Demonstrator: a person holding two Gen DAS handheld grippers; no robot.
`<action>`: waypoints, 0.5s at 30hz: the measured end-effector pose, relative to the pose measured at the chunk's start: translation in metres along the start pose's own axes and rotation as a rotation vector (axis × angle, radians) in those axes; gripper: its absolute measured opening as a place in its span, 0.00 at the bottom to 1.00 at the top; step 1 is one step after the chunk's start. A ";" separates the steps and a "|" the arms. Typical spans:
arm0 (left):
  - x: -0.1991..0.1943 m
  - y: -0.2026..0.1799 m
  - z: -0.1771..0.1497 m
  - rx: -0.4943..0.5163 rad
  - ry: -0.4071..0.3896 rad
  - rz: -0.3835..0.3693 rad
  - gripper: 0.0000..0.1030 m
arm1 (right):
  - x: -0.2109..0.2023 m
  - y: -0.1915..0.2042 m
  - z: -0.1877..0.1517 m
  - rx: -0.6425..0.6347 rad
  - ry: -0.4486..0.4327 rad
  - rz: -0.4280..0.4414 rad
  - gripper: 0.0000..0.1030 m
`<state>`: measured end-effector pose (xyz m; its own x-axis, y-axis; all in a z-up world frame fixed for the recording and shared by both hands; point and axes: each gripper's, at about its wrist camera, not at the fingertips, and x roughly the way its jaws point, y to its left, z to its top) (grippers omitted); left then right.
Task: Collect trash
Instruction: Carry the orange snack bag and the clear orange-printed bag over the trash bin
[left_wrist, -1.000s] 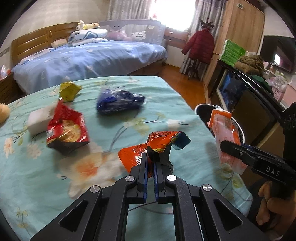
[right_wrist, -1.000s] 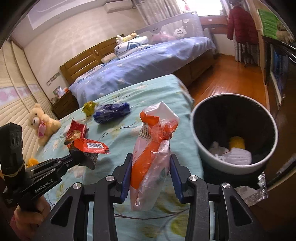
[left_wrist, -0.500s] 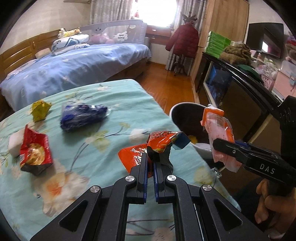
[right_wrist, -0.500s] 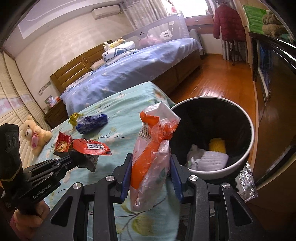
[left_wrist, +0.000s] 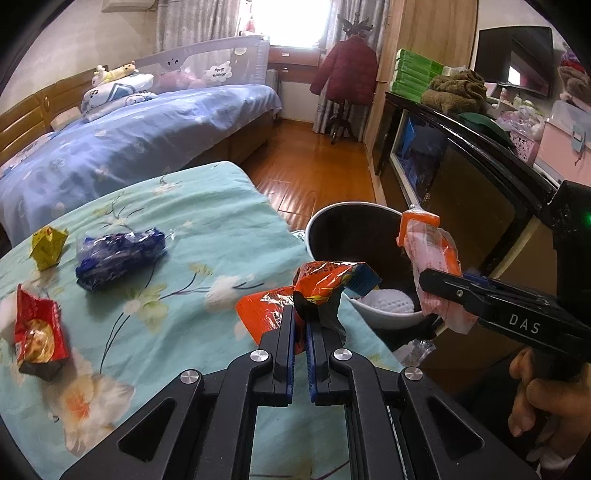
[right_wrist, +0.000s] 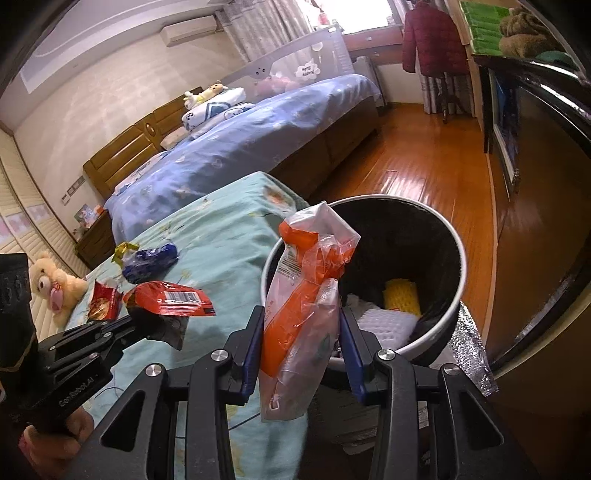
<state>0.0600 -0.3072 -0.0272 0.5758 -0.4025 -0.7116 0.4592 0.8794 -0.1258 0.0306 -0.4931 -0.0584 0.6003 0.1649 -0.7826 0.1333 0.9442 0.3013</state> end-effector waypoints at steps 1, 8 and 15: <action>0.001 -0.001 0.001 0.001 0.001 0.000 0.04 | 0.001 -0.002 0.000 0.003 0.001 -0.002 0.38; 0.011 -0.009 0.009 0.014 -0.004 0.006 0.04 | 0.005 -0.015 0.005 0.021 0.006 -0.012 0.38; 0.025 -0.021 0.021 0.036 -0.003 0.005 0.04 | 0.011 -0.029 0.015 0.042 0.007 -0.017 0.38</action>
<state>0.0790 -0.3409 -0.0276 0.5802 -0.3990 -0.7101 0.4801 0.8718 -0.0977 0.0448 -0.5235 -0.0673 0.5920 0.1511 -0.7917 0.1763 0.9342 0.3102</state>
